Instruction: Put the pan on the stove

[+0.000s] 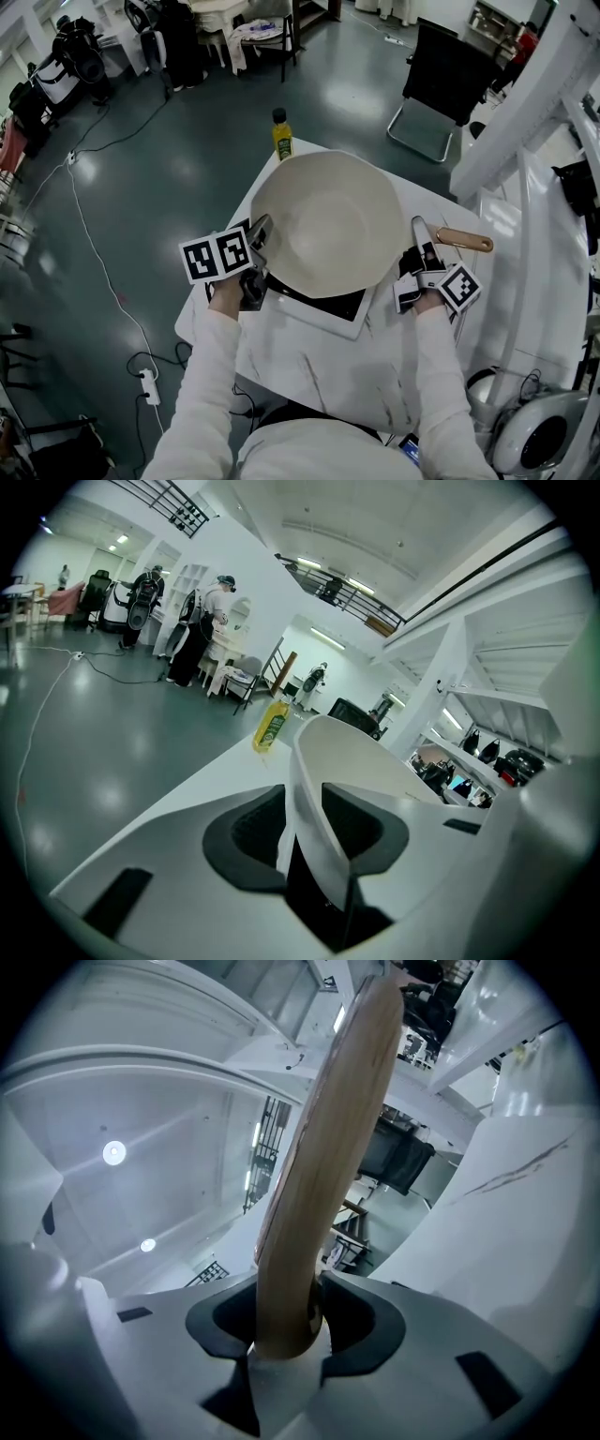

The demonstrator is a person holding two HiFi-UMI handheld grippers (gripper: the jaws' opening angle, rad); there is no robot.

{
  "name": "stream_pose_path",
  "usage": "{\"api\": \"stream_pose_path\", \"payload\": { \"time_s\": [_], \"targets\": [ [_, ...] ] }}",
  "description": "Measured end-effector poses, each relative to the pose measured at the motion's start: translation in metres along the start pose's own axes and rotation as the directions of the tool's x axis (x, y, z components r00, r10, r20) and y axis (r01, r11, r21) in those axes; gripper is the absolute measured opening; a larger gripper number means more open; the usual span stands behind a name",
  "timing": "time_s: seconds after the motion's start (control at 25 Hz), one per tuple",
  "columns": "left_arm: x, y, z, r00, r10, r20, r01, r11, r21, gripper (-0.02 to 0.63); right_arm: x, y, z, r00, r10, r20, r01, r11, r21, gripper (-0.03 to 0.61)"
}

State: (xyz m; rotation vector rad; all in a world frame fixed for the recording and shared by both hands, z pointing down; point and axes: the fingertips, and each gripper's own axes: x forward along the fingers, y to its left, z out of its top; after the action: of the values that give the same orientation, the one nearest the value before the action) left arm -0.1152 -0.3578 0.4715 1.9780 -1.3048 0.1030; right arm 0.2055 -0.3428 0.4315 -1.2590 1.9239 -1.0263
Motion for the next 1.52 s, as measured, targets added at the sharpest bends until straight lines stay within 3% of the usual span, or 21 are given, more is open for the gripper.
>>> {"api": "stream_pose_path", "payload": {
  "time_s": [0.2, 0.52, 0.76, 1.52],
  "targets": [
    [-0.005, -0.004, 0.002, 1.000, -0.007, 0.015, 0.007, 1.000, -0.001, 0.123, -0.008, -0.001, -0.001, 1.000, 0.015, 0.005, -0.016, 0.997, 0.072, 0.184],
    [-0.009, -0.010, 0.002, 1.000, -0.002, 0.028, 0.002, 1.000, 0.014, 0.132, -0.022, -0.001, -0.004, 1.000, 0.011, 0.008, -0.012, 0.998, 0.069, 0.187],
    [-0.015, -0.004, -0.013, 0.995, 0.102, -0.021, -0.098, 0.985, 0.142, 0.106, -0.023, 0.003, -0.006, 1.000, 0.028, -0.003, -0.028, 0.998, 0.055, 0.187],
    [-0.036, -0.014, -0.022, 0.997, 0.065, 0.046, -0.067, 0.997, 0.048, 0.155, -0.045, 0.017, -0.022, 0.997, 0.002, -0.079, -0.007, 0.998, -0.064, 0.187]
  ]
}}
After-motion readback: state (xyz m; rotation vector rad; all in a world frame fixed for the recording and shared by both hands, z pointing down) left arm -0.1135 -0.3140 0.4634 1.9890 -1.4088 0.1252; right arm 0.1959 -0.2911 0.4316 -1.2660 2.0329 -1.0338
